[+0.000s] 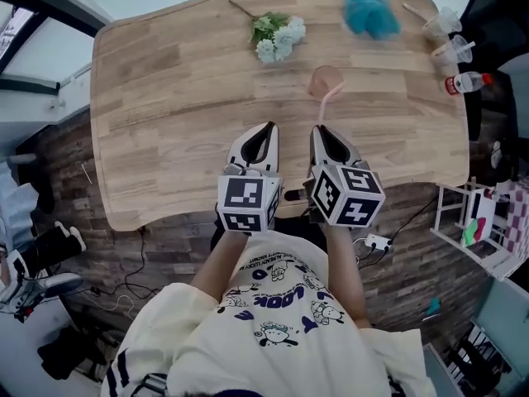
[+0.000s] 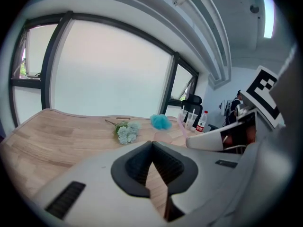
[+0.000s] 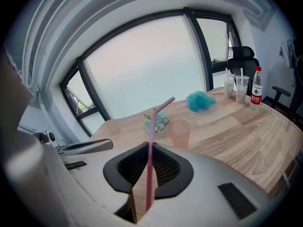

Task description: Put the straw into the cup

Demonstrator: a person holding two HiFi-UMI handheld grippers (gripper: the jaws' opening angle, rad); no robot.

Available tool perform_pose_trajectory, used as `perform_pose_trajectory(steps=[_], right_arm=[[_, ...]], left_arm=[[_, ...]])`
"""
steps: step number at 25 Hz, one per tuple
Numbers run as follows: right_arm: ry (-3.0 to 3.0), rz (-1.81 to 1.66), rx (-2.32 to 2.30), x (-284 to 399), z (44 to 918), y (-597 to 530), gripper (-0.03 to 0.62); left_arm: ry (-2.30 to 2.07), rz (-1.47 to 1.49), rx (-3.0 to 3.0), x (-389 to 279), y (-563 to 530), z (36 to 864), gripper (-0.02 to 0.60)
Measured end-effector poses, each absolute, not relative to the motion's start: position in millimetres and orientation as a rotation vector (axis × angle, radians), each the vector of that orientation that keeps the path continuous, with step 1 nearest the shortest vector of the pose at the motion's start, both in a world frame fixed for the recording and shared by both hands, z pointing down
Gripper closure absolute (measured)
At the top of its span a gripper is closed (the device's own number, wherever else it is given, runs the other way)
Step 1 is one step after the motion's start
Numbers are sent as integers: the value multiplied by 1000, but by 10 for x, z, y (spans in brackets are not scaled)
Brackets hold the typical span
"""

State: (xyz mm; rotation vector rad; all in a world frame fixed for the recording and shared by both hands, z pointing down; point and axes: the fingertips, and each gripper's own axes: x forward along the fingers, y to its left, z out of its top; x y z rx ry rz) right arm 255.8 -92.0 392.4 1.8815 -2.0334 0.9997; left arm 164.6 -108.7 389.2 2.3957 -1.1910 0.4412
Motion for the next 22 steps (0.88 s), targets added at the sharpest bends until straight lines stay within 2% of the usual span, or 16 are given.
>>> perform_pose_trajectory(steps=[10,22], right_arm=[[-2163,989,1768,2800,3868,-974,569],[-2169,1011,1820,2848,3839,-1100,569]], left_arm=[[-1364,436,2297,1713,-1001,3873,557],[-1355,451,2262,1624,-1030,3981,557]])
